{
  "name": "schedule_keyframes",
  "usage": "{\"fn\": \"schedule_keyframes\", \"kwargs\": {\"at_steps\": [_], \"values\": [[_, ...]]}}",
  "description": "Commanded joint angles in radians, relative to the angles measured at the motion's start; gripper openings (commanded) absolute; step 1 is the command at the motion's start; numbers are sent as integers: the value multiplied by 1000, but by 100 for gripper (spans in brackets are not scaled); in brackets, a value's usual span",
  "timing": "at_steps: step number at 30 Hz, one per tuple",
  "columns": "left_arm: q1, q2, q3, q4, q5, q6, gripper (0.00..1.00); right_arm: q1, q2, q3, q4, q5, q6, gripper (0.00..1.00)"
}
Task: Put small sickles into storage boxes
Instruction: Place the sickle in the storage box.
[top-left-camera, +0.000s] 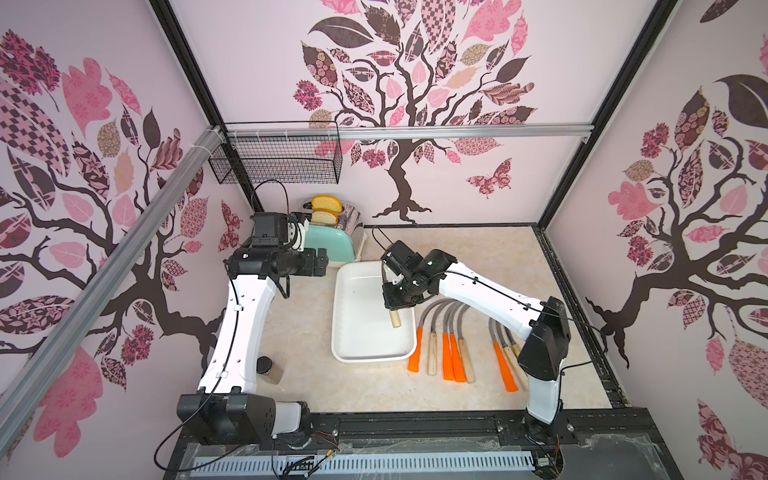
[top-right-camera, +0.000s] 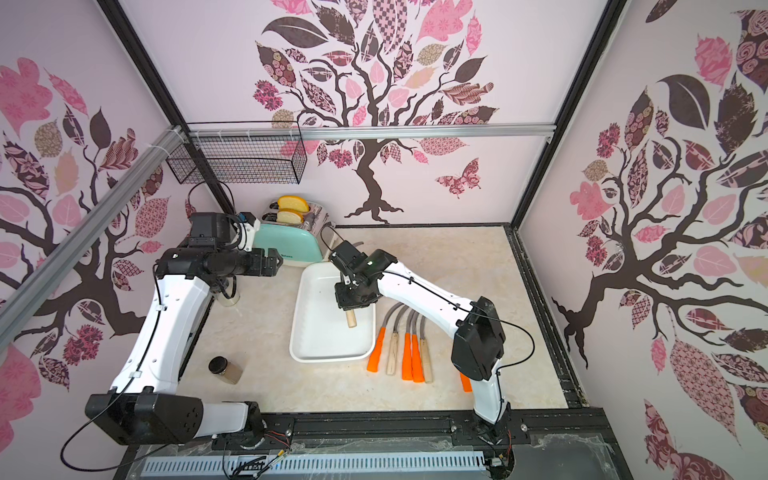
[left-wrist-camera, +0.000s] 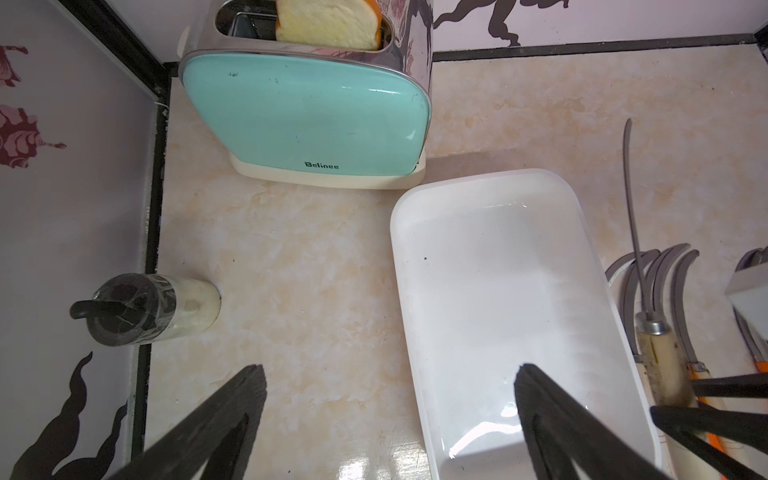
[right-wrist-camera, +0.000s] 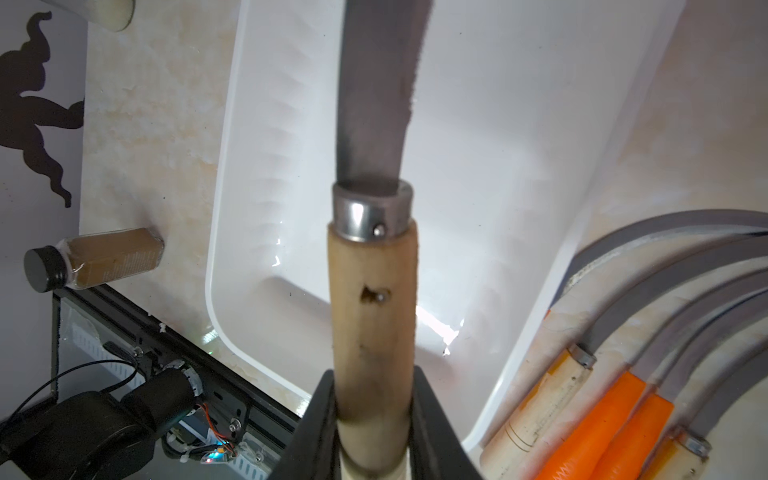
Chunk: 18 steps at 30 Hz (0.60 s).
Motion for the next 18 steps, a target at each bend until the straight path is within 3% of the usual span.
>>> {"fn": "schedule_keyframes", "kwargs": {"at_steps": [1,18], "values": [[4,-16,19,11,-18,-24,98,15,40,39,34,-45,26,2],[4,-10,44,-13,-11,19,98,71,230,166,44,-111,50,2]]}}
